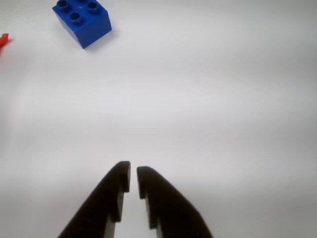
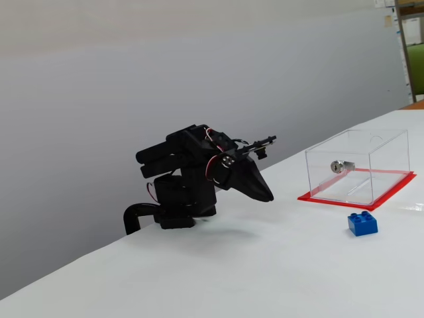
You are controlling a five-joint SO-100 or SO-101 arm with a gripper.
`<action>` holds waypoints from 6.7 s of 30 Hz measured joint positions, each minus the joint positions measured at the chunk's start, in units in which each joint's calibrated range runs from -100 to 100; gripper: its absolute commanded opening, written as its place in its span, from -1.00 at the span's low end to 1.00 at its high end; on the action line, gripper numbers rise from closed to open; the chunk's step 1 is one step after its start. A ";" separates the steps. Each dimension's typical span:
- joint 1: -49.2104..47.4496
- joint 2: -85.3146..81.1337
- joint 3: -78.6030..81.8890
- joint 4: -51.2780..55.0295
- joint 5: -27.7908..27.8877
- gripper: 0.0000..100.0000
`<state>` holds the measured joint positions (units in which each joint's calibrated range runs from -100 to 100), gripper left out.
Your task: Pick the blue lego brick and place it into the transparent box
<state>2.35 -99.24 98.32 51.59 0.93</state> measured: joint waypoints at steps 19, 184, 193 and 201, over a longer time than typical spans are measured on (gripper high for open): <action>0.64 11.92 -19.51 3.34 0.29 -0.97; -11.11 134.29 -125.68 11.23 -35.42 -0.40; -11.97 137.93 -128.77 11.23 -35.81 -0.40; -12.07 139.79 -129.39 11.23 -36.20 -0.40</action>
<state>-9.72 40.55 -31.07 62.81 -35.27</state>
